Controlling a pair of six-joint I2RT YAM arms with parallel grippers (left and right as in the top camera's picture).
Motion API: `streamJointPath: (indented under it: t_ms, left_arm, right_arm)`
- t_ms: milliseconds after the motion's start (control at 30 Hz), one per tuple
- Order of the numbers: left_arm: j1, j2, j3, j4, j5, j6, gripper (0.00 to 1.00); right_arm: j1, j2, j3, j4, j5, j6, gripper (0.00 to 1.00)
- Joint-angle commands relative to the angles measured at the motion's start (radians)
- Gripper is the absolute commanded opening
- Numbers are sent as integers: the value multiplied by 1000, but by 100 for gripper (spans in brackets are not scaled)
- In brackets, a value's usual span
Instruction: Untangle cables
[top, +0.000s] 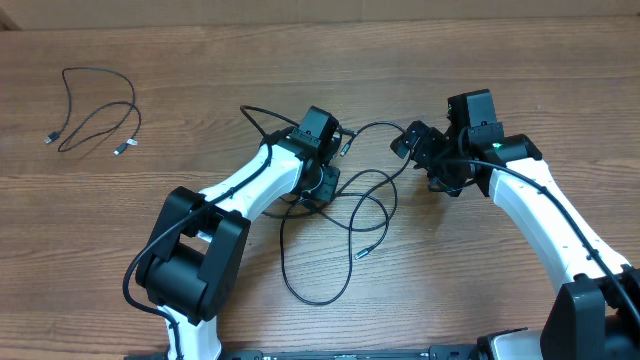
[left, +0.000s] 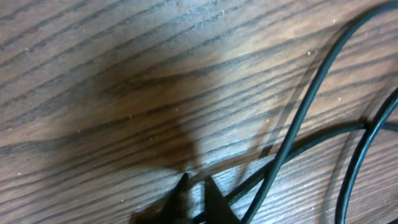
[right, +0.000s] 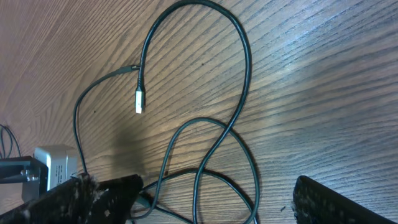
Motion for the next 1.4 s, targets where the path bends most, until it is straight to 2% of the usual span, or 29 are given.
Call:
streamJointPath:
  t_ms: [0, 200, 400, 667, 867, 967, 1100, 1367]
  left_arm:
    - [5, 6, 53, -24, -1, 2, 4]
    - [9, 6, 108, -129, 14, 7, 4]
    - [24, 8, 119, -235, 105, 33, 5]
    - [21, 9, 117, -470, 187, 33, 5]
    - [21, 8, 117, -616, 190, -9, 5]
    - [20, 8, 117, -607, 190, -70, 5]
    - [10, 8, 117, -496, 190, -126, 5]
    - [-27, 9, 114, -314, 187, -135, 8]
  right_arm:
    - [0, -20, 1, 3, 10, -1, 100]
    - [0, -20, 1, 3, 10, -1, 100]
    - [0, -20, 1, 3, 10, -1, 100]
    - [-2, -20, 2, 55, -3, 3, 100]
    - [-53, -20, 2, 109, -123, 11, 100]
    - [-116, -20, 2, 104, -130, 72, 100]
    - [-230, -20, 2, 38, -129, 82, 100]
    - [-394, -20, 2, -109, -98, 71, 100]
